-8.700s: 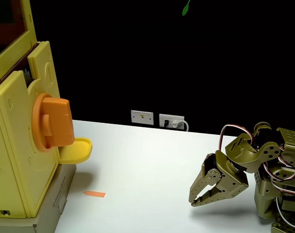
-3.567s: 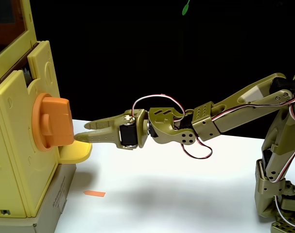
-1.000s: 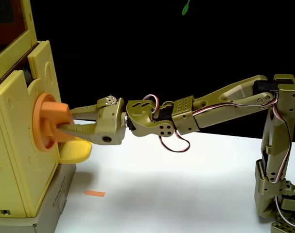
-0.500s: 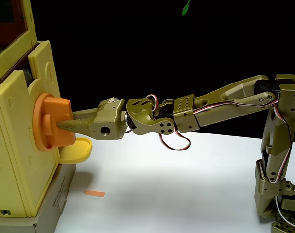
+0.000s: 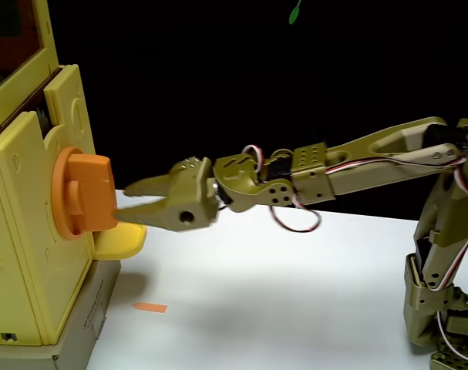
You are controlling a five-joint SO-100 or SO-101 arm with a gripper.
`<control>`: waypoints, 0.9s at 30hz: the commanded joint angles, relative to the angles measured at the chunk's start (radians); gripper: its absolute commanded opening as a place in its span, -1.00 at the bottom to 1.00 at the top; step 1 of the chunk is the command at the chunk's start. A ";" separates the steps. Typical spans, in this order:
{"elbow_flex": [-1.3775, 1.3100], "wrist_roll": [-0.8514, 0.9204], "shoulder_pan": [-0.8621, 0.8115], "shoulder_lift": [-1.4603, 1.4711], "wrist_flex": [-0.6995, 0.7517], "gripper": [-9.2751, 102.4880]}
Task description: Turn the button of vending machine.
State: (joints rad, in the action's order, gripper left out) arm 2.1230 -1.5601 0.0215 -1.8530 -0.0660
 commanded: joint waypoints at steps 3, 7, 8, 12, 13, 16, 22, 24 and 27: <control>0.161 0.393 -0.020 -0.232 0.032 -0.55; 0.268 0.959 -0.028 -0.377 0.078 -0.43; 0.282 1.114 -0.028 -0.405 0.081 -0.38; 0.298 1.766 -0.009 -0.483 0.100 -0.12; 0.295 1.910 -0.005 -0.486 0.095 -0.08; 0.291 2.327 0.011 -0.431 0.000 -0.06; 0.259 2.784 0.012 -0.241 -0.213 -0.03; 0.242 2.861 0.002 -0.175 -0.270 -0.05; 0.212 2.902 -0.034 -0.094 -0.328 -0.05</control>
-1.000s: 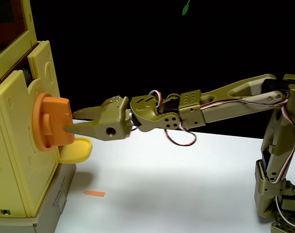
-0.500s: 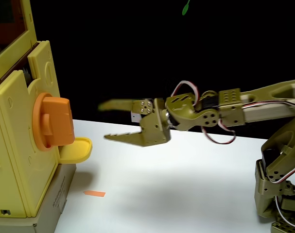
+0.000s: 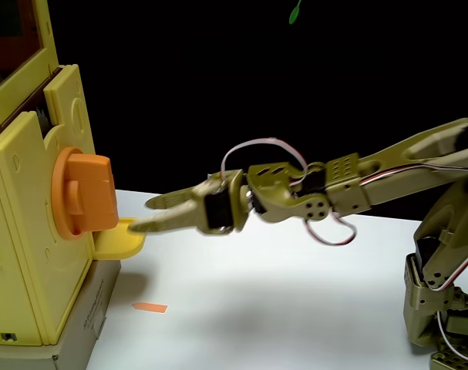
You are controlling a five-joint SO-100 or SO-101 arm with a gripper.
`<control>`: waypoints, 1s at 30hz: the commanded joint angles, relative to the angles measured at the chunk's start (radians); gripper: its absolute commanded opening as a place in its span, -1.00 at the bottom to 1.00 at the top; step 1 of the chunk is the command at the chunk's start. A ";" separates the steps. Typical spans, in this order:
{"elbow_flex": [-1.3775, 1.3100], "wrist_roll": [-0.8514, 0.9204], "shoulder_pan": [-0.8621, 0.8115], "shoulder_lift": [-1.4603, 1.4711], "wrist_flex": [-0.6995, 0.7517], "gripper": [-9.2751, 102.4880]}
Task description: Turn the button of vending machine.
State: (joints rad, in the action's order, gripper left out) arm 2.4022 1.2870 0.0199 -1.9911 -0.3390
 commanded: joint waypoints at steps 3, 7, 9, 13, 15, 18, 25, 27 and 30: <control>-0.091 0.064 -0.069 0.086 -0.064 -0.04; -0.156 0.061 -0.101 0.147 -0.075 -0.07; -0.199 0.057 -0.109 0.176 -0.075 -0.08; -0.273 0.041 -0.104 0.227 -0.083 -0.15; -0.304 0.032 -0.101 0.253 -0.092 -0.17; -0.350 0.011 -0.094 0.287 -0.101 -0.21; -0.408 0.002 -0.067 0.345 -0.140 -0.33; -0.416 0.000 -0.058 0.357 -0.146 -0.37; -0.419 0.002 -0.052 0.367 -0.152 -0.42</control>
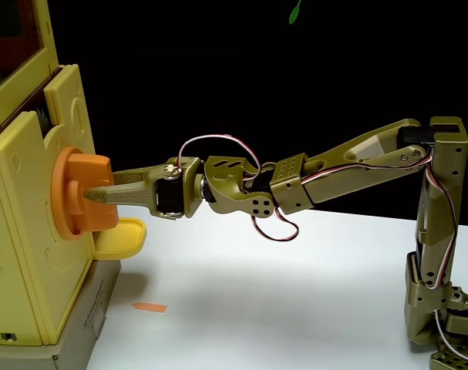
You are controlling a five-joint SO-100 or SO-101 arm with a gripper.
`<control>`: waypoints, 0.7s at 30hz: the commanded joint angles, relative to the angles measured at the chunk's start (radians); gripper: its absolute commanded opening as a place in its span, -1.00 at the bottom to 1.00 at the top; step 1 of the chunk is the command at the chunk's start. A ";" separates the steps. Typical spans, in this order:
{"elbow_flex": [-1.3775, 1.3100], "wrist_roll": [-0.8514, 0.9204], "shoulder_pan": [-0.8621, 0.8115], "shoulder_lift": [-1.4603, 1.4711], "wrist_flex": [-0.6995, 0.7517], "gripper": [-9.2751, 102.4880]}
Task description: Turn the button of vending machine.
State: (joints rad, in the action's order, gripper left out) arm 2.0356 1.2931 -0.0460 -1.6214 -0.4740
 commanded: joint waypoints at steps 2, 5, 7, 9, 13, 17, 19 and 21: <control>-0.052 -0.006 0.017 0.002 -0.017 -0.47; -0.052 0.003 0.025 0.003 -0.017 -0.55; -0.051 0.005 0.032 0.003 -0.014 -0.62; -0.051 0.018 0.038 0.005 -0.009 -0.69; -0.051 0.035 0.044 0.011 -0.008 -0.79; -0.051 0.043 0.051 0.018 -0.005 -0.84; -0.051 0.040 0.052 0.020 -0.005 -0.84; -0.051 0.021 0.052 0.021 -0.005 -0.84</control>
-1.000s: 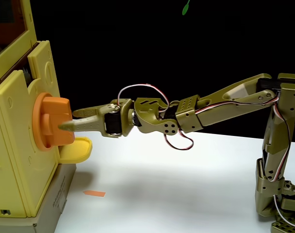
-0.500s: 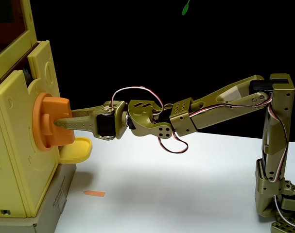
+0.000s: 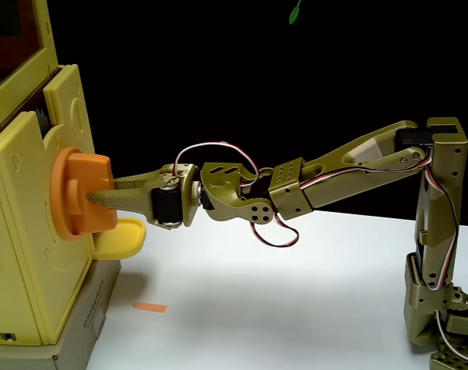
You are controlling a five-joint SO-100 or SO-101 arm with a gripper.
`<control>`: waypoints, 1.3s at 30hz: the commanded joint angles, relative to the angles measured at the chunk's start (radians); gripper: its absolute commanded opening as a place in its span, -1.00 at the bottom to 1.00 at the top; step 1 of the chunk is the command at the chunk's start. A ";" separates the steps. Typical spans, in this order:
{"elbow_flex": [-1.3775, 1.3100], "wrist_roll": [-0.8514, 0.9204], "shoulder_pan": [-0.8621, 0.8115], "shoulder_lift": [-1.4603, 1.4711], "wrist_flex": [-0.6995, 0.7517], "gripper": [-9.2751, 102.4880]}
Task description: Turn the button of vending machine.
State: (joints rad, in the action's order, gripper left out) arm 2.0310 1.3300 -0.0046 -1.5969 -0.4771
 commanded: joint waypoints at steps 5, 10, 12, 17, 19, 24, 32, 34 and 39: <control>-0.048 -0.293 -0.003 -0.017 -0.002 -0.84; -0.048 -0.790 -0.015 -0.075 -0.002 -0.84; -0.048 -1.005 -0.015 -0.098 0.006 -0.84; -0.046 -1.635 -0.017 -0.143 0.080 -0.84; -0.044 -1.879 -0.015 -0.155 0.104 -0.83; -0.046 -2.378 -0.032 -0.169 0.103 -0.83; -0.044 -2.959 -0.064 -0.184 0.137 -0.82; -0.044 -2.985 -0.061 -0.195 0.166 -0.82; -0.043 -3.005 -0.057 -0.202 0.210 -0.82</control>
State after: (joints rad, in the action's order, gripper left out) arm 2.0325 -1.6536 -0.0414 -1.7135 -0.2807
